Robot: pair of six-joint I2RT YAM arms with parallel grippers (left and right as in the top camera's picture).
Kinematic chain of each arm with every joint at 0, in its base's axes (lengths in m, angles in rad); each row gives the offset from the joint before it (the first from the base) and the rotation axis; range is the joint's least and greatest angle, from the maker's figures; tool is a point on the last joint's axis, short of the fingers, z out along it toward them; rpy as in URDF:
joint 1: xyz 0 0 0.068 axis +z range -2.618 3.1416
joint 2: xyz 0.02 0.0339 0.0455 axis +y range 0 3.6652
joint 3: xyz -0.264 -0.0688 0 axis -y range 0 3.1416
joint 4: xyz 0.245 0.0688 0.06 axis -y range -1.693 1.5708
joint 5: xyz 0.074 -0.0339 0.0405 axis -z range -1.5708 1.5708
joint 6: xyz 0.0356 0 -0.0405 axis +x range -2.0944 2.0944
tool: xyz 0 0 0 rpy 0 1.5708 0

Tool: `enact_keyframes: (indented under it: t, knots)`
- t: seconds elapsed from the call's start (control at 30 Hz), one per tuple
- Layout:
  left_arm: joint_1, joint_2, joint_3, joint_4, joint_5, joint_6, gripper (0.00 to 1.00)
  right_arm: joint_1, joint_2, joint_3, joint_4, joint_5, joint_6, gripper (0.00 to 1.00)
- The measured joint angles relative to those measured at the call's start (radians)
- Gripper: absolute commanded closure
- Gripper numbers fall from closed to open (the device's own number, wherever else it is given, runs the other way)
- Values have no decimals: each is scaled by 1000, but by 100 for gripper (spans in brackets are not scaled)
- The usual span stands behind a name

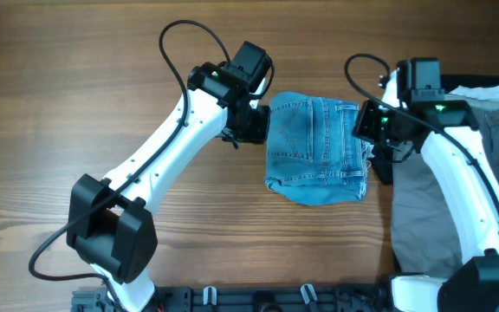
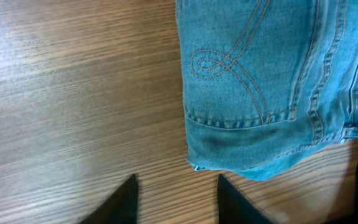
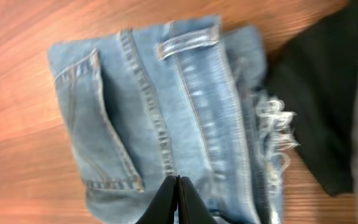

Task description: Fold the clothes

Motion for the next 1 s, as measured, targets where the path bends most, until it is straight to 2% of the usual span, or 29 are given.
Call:
enact_keyframes:
  t: [0.1, 0.17, 0.2, 0.3, 0.37, 0.5, 0.7, 0.83, 0.93, 1.0]
  knots:
    - [0, 0, 0, 32, 0, 0, 48, 28, 74, -110, 83, 0, 35, 96]
    - [0, 0, 0, 33, 5, -2, 46, 24, 153, -186, 113, 14, 86, 96]
    - [0, 0, 0, 35, 11, -1, 50, 16, 199, -217, 126, 13, 112, 96]
    - [-2, 0, -2, 48, 34, 3, 81, -18, 258, -211, 126, -36, 159, 96]
    - [-10, 0, -3, 81, 57, -2, 96, -31, 277, -198, 114, -60, 169, 96]
    - [-54, 8, -45, 179, 121, -44, 96, -43, 283, -196, 114, -93, 152, 95]
    - [-111, 116, -242, 369, 204, -248, 94, -50, 272, -194, 105, -103, 107, 94]
    - [-111, 152, -283, 441, 216, -337, 96, -44, 248, -206, 99, -98, 81, 91]
    - [-84, 165, -283, 443, 217, -363, 96, -40, 196, -222, 77, -106, 36, 85]
    - [-37, 168, -274, 437, 216, -323, 95, -40, 118, -235, 63, -151, -19, 82]
